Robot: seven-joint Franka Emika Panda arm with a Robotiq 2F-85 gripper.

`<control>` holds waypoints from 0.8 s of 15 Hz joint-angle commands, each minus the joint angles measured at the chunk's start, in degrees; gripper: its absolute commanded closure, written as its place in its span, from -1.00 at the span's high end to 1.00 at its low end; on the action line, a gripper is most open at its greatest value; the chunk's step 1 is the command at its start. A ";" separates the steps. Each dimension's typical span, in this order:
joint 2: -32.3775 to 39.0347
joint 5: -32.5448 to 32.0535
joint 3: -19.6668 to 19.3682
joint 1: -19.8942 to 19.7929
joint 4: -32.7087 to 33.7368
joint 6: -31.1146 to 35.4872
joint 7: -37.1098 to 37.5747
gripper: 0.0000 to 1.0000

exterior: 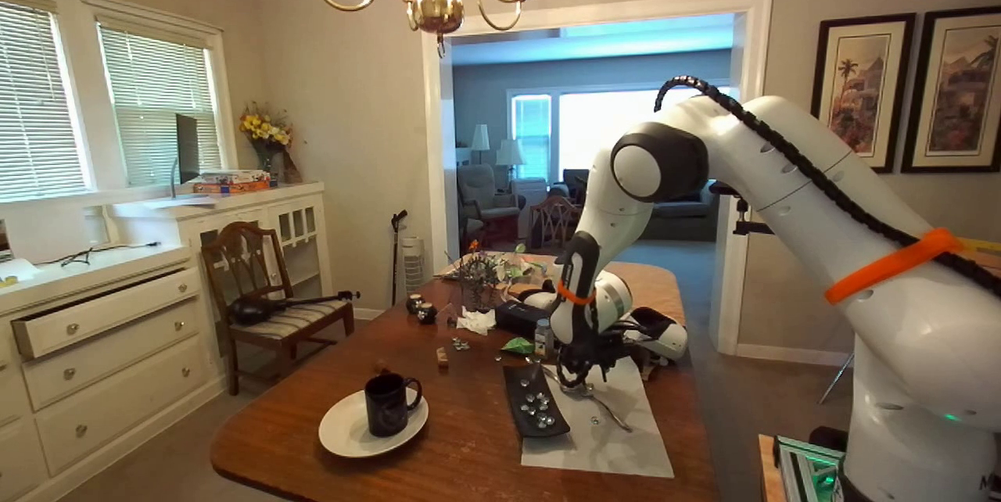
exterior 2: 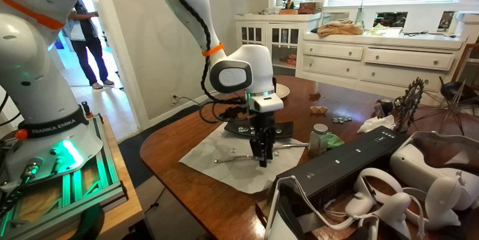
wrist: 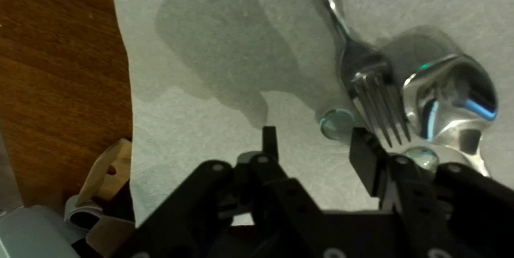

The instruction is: Pick up one pebble from the napkin and put it on the black plate

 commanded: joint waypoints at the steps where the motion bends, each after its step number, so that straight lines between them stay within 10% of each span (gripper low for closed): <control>1: 1.27 1.25 -1.00 1.69 -0.07 1.65 1.28 -0.02; 8: 1.48 1.30 -1.06 2.40 -0.22 2.03 1.57 -0.68; 12: 1.79 1.47 -1.33 2.87 -0.39 2.85 1.85 -0.56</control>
